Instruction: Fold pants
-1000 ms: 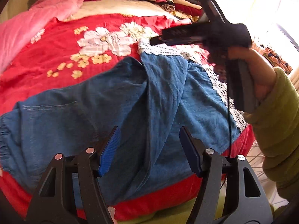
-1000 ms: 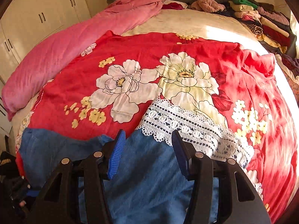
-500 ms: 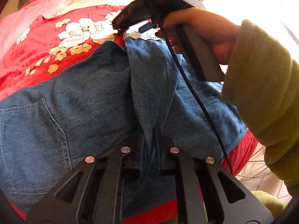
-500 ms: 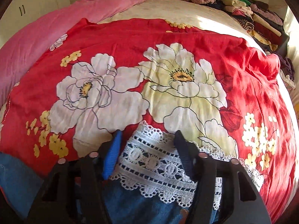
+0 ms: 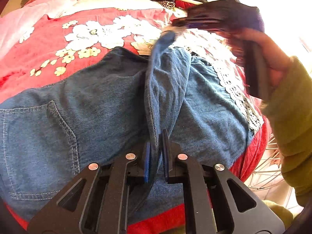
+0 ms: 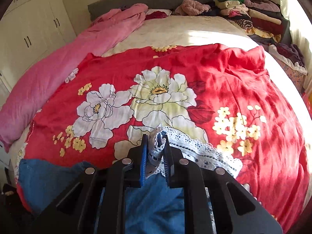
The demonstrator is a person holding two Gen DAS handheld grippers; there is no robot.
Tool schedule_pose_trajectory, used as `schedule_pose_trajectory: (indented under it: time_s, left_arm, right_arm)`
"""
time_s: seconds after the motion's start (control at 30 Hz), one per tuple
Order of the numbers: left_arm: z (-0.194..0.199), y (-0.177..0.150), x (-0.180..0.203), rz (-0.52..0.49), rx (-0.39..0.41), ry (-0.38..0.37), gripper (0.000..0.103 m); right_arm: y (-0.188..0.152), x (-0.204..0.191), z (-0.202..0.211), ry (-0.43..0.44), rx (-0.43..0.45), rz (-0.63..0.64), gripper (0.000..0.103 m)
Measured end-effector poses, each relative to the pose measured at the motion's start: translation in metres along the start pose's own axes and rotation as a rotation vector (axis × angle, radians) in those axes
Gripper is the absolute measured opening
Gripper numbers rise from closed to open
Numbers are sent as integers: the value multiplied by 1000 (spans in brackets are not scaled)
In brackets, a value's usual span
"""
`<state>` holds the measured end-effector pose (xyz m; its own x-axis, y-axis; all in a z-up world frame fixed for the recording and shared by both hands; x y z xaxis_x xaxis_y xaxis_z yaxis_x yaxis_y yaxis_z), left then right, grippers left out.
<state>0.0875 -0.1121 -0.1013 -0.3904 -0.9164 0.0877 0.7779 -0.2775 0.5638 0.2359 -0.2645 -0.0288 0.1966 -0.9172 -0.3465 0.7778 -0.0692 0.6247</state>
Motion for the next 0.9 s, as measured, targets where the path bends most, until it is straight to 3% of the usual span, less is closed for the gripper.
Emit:
schedule_pose_trajectory:
  time_s: [0.17, 0.23, 0.53, 0.63, 0.67, 0.73, 0.9]
  left_arm:
    - [-1, -1, -4, 4, 5, 31, 6]
    - [0, -2, -6, -2, 8, 41, 0]
    - [34, -2, -11, -53, 79, 108, 0]
    - [44, -6, -11, -67, 83, 106, 0]
    - [44, -6, -11, -73, 82, 106, 0]
    - [45, -12, -7, -94, 75, 103, 0]
    - [36, -21, -1, -122, 44, 115, 0]
  right_arm:
    - [-21, 12, 53, -10, 55, -23, 14]
    - [-37, 19, 71, -24, 56, -33, 14]
    - [-110, 29, 143, -61, 46, -86, 14]
    - [-131, 31, 154, -67, 23, -103, 12]
    - [-139, 33, 157, -75, 16, -101, 5]
    - [-151, 37, 160, -80, -9, -108, 5]
    - [-168, 27, 145, 24, -32, -126, 12]
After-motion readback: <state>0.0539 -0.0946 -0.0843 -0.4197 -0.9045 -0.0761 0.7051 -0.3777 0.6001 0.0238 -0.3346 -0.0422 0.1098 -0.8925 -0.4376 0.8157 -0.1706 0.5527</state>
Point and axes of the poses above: each gripper's, at about its wrist camera, not at the fingertips, and z roughly against the way its jaws point, x to its right, y to its top, the point moved 8 cm from there along -z, roughly the way its jaws point, and after that the axes turned 12 degrees about y, right-handed, at the moved point
